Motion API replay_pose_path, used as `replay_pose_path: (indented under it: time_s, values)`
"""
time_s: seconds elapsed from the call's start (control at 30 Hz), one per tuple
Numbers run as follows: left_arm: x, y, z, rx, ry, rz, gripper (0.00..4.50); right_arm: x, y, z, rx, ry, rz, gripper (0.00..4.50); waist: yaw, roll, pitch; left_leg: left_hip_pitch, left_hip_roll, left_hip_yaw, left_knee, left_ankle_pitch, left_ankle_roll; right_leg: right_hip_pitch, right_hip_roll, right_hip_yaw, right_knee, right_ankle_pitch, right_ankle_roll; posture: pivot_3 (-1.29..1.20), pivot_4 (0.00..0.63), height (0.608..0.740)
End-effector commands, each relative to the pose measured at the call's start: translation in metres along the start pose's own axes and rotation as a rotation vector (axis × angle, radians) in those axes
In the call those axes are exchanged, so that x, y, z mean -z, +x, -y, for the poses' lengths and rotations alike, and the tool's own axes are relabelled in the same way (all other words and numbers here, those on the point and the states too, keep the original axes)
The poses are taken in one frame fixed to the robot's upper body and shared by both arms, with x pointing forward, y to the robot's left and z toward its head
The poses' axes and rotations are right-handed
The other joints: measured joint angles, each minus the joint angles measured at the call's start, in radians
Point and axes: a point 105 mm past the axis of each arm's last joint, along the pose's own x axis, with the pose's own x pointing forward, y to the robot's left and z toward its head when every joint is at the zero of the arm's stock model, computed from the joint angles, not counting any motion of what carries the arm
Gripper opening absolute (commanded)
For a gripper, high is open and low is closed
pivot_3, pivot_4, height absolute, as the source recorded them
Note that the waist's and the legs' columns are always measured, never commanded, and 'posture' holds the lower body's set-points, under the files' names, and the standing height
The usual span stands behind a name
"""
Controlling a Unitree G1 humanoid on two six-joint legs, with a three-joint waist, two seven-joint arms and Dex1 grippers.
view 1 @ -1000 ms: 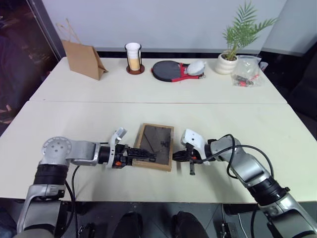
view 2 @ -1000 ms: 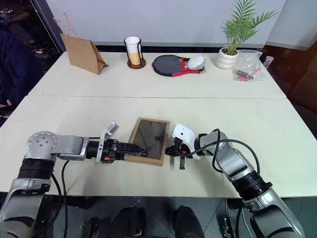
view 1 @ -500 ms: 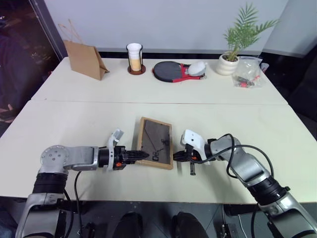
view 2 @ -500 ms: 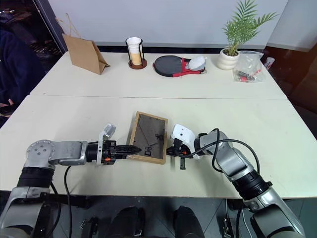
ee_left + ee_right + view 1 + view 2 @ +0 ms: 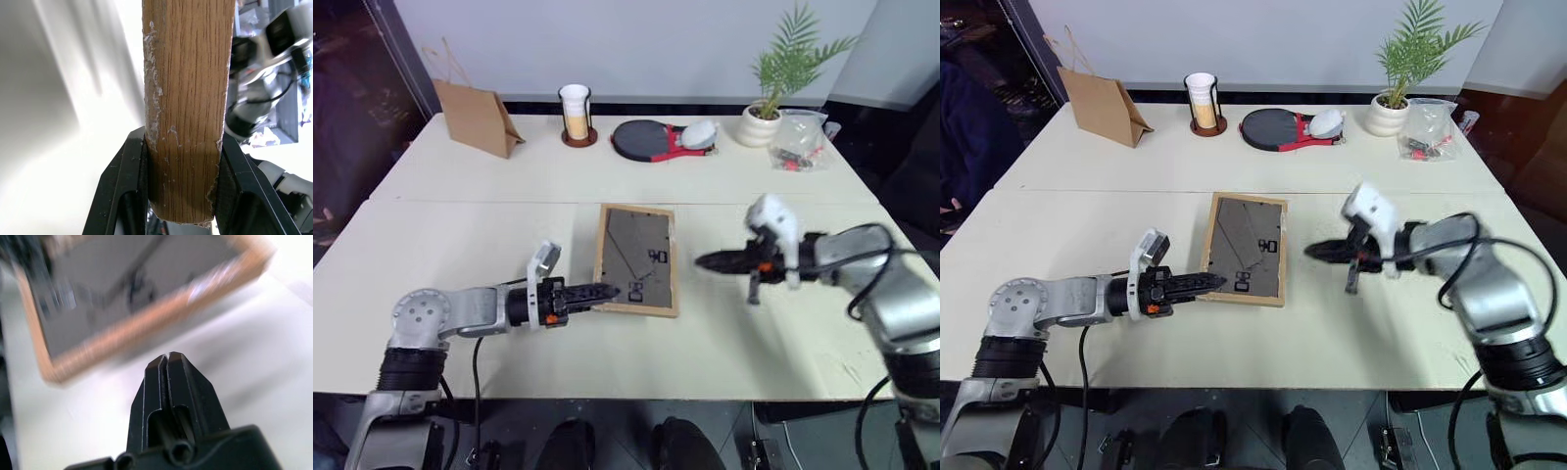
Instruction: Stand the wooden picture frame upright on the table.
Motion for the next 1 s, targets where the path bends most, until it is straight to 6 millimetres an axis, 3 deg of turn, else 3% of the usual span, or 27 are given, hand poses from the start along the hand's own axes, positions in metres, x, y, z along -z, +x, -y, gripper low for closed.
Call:
replay_pose_path:
  time_s: [0.03, 0.23, 0.37, 0.5, 0.7, 1.0]
  values:
    - [-0.005, 0.002, 0.012, 0.040, 0.074, 0.005, 1.03, -0.034, -0.004, 0.002, -0.033, 0.110, 0.139, 1.32, 0.000, 0.000, 0.000, 0.000, 0.000, 0.000, 0.000, 0.000, 0.000, 0.000, 0.000, 0.000, 0.000, 0.000, 0.000, 0.00, 0.150, 0.740]
    - [-0.005, 0.006, 0.011, 0.047, 0.107, -0.003, 1.03, -0.046, 0.025, -0.010, -0.116, 0.254, 0.185, 4.37, 0.004, 0.000, 0.000, -0.001, 0.000, 0.000, 0.000, 0.000, 0.000, -0.001, -0.001, 0.000, -0.001, 0.000, 0.000, 0.00, 0.150, 0.740]
    - [0.000, 0.008, 0.013, 0.073, 0.118, -0.008, 1.03, -0.042, 0.051, -0.012, -0.119, 0.316, 0.144, 4.45, 0.004, 0.000, 0.000, -0.002, 0.000, 0.000, 0.000, 0.000, 0.000, -0.002, -0.001, 0.000, -0.001, 0.000, 0.000, 0.00, 0.150, 0.740]
    - [0.008, 0.009, 0.014, 0.086, 0.126, -0.022, 1.03, -0.036, 0.064, -0.008, -0.103, 0.336, 0.101, 4.45, 0.003, 0.000, 0.000, -0.002, 0.000, 0.000, -0.001, 0.000, 0.000, -0.002, -0.001, 0.000, -0.001, 0.000, 0.000, 0.00, 0.150, 0.740]
    - [0.014, 0.010, 0.014, 0.096, 0.136, -0.025, 1.03, -0.032, 0.072, -0.006, -0.110, 0.356, 0.084, 4.45, 0.003, 0.000, 0.000, -0.002, 0.000, 0.001, -0.001, 0.000, 0.001, -0.003, -0.001, 0.000, -0.001, 0.000, 0.000, 0.00, 0.150, 0.740]
    - [0.017, 0.011, 0.009, 0.094, 0.122, -0.007, 1.03, -0.049, 0.073, -0.031, -0.279, 0.342, 0.141, 4.45, 0.002, 0.000, 0.000, -0.002, 0.000, 0.001, -0.001, -0.001, 0.001, -0.003, -0.001, 0.000, -0.001, 0.000, 0.000, 0.00, 0.150, 0.740]
